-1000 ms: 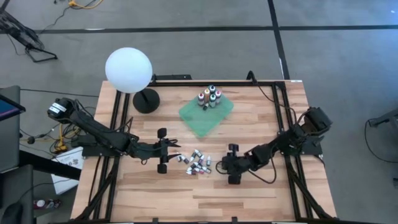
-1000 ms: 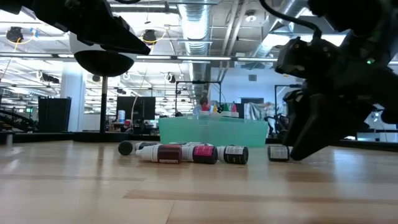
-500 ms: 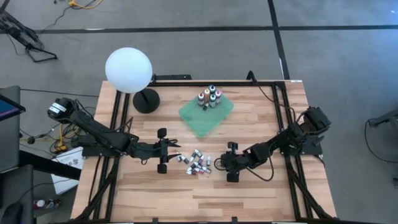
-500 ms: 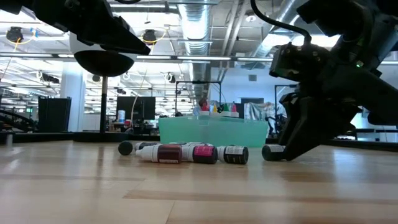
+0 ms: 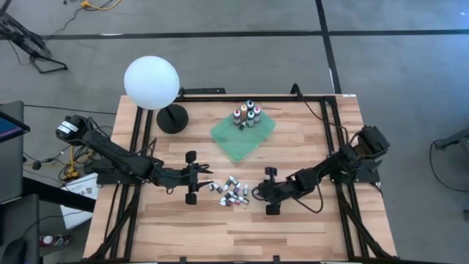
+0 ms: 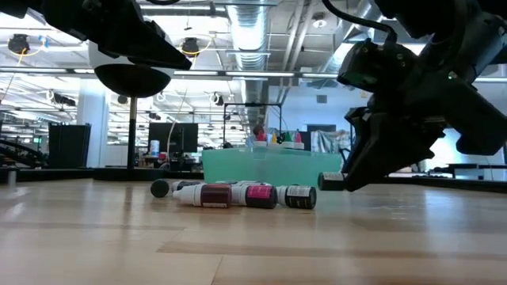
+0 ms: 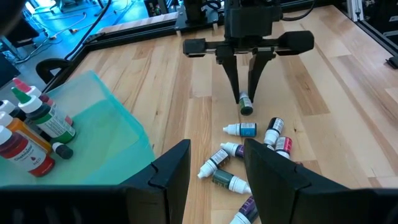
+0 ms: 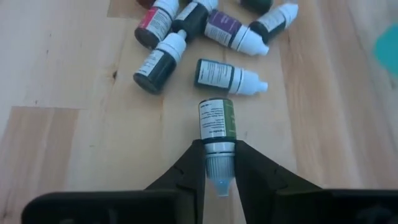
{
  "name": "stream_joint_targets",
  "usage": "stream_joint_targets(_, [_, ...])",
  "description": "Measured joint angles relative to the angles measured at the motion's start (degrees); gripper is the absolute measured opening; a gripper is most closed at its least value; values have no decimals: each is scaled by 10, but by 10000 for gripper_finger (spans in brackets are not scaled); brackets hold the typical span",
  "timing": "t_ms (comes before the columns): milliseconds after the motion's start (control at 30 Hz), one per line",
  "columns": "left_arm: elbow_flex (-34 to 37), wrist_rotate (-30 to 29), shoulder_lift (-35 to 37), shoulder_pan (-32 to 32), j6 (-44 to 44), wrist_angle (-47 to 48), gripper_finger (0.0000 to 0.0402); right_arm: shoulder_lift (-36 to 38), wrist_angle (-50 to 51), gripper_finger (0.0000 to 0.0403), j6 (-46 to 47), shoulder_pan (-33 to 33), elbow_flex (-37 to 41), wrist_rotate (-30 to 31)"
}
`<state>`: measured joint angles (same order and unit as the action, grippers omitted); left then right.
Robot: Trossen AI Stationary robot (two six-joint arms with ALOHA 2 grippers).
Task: Pick & Place food coloring
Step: Put the right green food coloring bottle into the green bin
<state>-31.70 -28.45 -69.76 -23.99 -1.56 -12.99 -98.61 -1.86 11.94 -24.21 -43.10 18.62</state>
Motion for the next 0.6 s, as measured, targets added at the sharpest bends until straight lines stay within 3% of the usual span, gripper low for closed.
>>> stream_joint_targets(167, [0,0,0,0,0,2,144,0,49,63,-59,19,-44,29])
stream_joint_targets(400, [0,0,0,0,0,3,144,0,199,63,-114,70,-143,89])
stream_joint_targets(600, [0,0,0,0,0,7,144,1,256,63,-171,126,-210,102])
